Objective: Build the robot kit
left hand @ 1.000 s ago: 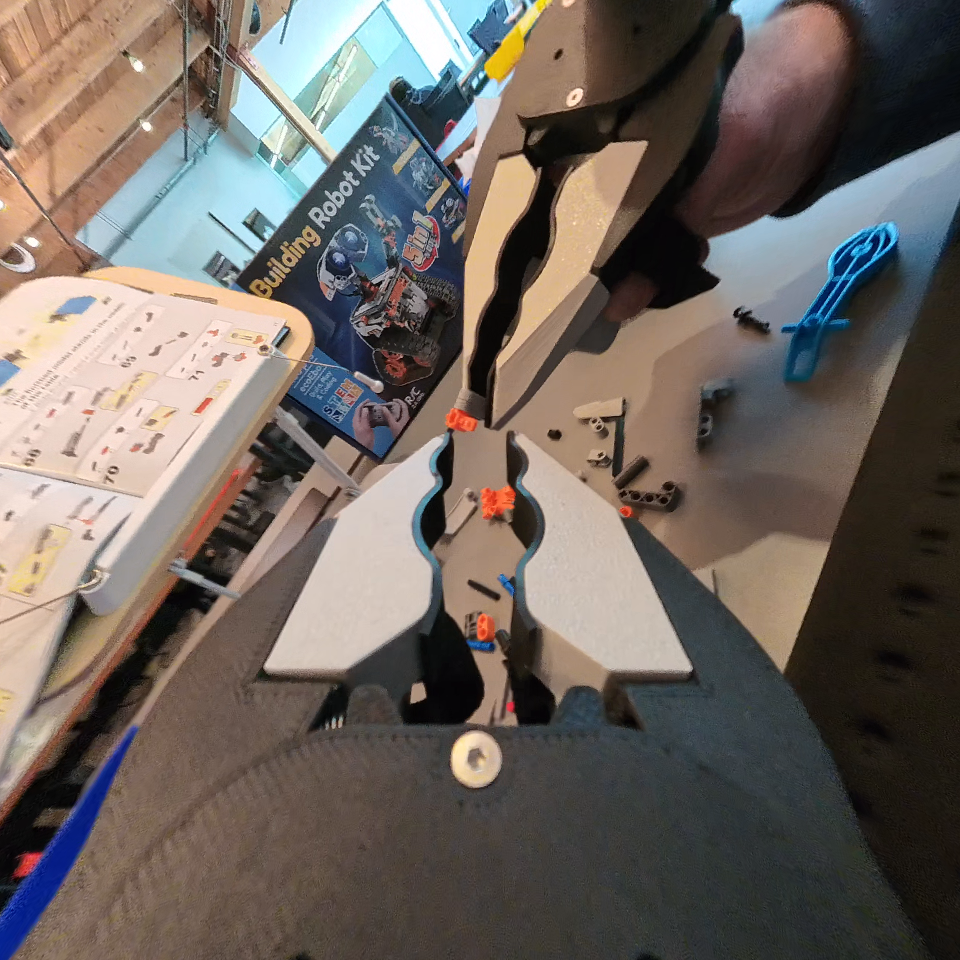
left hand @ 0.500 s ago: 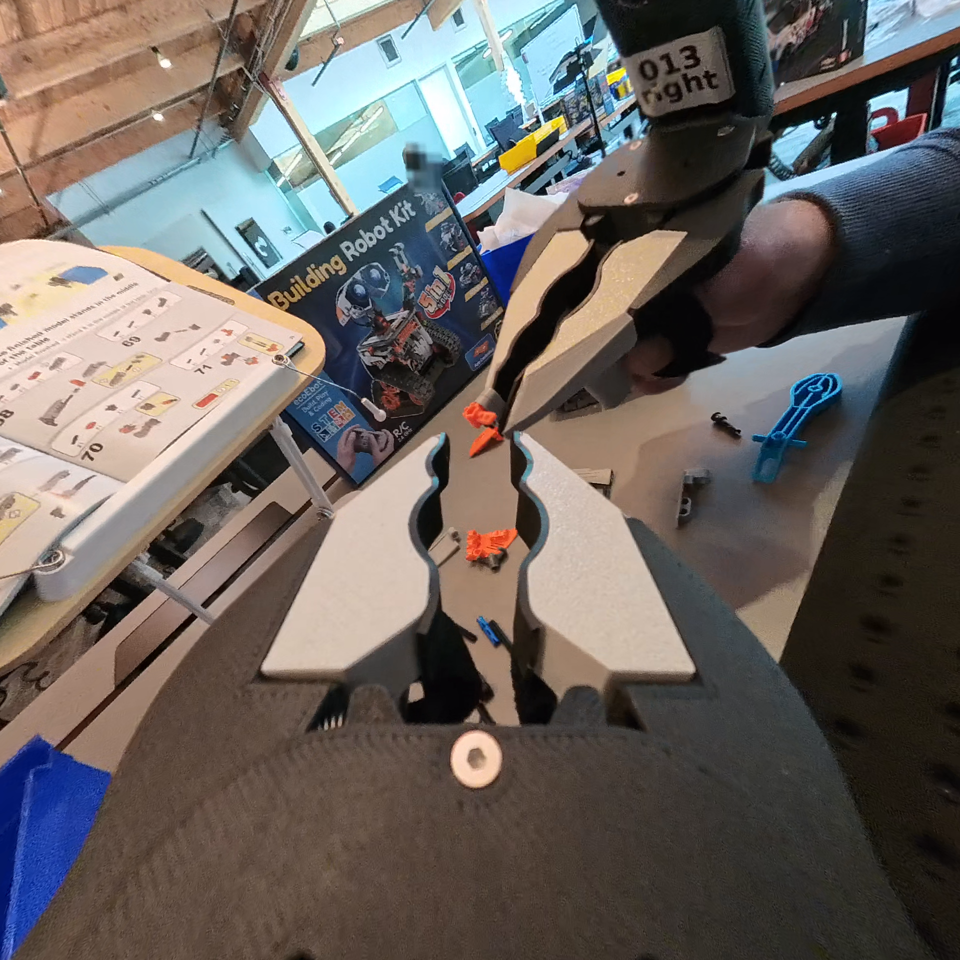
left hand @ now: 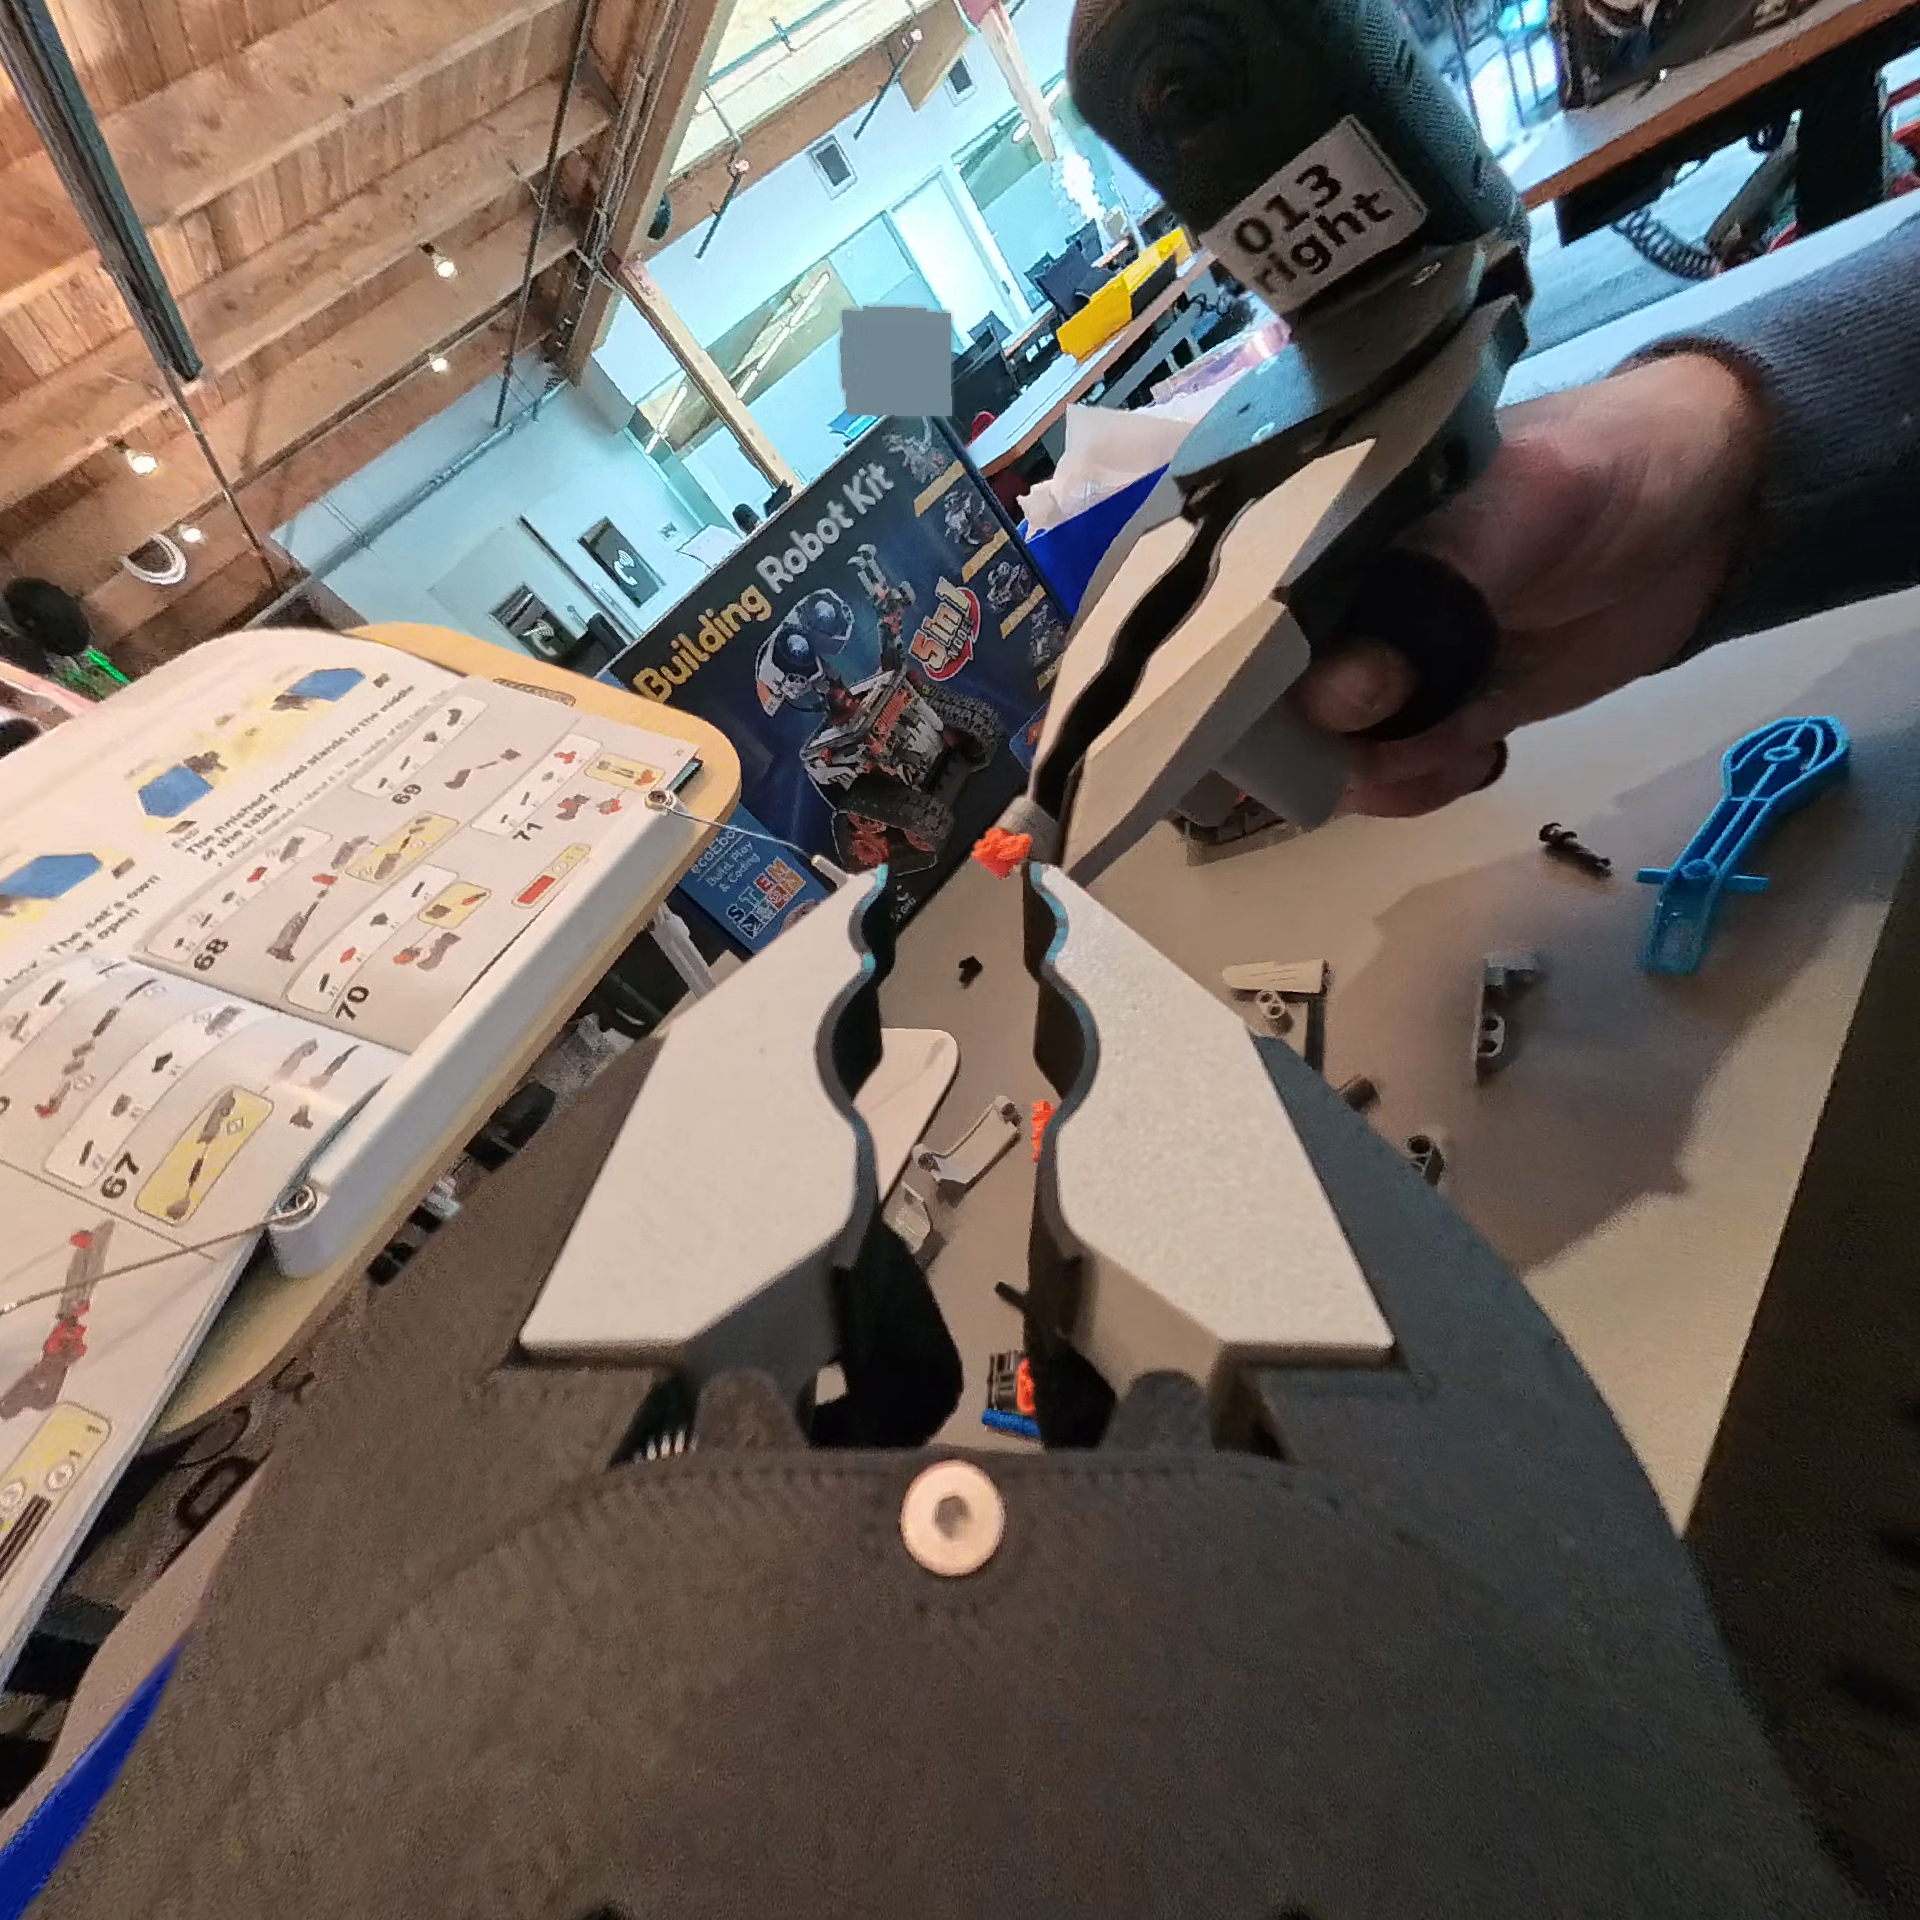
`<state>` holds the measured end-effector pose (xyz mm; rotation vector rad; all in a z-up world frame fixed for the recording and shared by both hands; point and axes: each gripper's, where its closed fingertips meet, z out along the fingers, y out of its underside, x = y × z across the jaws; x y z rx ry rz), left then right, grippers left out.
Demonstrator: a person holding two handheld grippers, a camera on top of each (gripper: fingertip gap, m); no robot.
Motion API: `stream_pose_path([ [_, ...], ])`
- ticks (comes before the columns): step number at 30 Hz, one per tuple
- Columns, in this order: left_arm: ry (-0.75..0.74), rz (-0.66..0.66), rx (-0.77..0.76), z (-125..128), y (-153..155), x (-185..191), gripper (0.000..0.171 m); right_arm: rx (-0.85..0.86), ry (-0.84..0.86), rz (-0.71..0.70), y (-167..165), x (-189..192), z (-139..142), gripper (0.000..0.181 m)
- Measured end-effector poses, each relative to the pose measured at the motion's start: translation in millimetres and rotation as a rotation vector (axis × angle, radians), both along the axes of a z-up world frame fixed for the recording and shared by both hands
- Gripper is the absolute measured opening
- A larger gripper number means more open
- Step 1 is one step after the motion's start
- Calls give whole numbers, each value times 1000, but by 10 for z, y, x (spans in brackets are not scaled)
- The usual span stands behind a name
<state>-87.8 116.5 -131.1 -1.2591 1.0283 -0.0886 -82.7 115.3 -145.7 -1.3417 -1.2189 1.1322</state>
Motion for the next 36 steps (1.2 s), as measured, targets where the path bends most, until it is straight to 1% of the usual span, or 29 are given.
stream_pose_path([
  [2,8,-20,-4,1,-14,34,22,26,-2,-5,2,6,6,5],
  [5,-46,-79,-79,3,-40,71,21,90,-24,-18,-7,5,-1,5],
  [7,-65,-93,-91,13,-37,66,20,117,-30,-21,-22,3,6,5],
  [12,-46,-112,-111,-50,-26,93,18,166,-29,-32,-21,11,29,5],
  [17,-121,-152,-176,-55,-16,112,17,269,-57,-67,-10,11,24,4],
  [19,-147,-164,-187,-37,-19,108,17,280,-63,-69,-13,8,21,4],
  [21,-143,-159,-171,-31,-12,94,18,241,-61,-59,-14,5,15,4],
  [23,-103,-134,-122,-34,1,83,19,165,-52,-41,-12,6,3,5],
  [26,18,-60,10,-42,41,60,18,15,-9,13,-41,12,29,5],
  [29,112,-16,109,-40,51,51,18,-79,13,59,-75,24,55,5],
  [33,209,12,219,-20,36,55,18,-165,-5,107,-125,21,11,5],
  [36,286,17,289,-37,6,75,14,-210,-18,134,-149,29,-9,5],
])
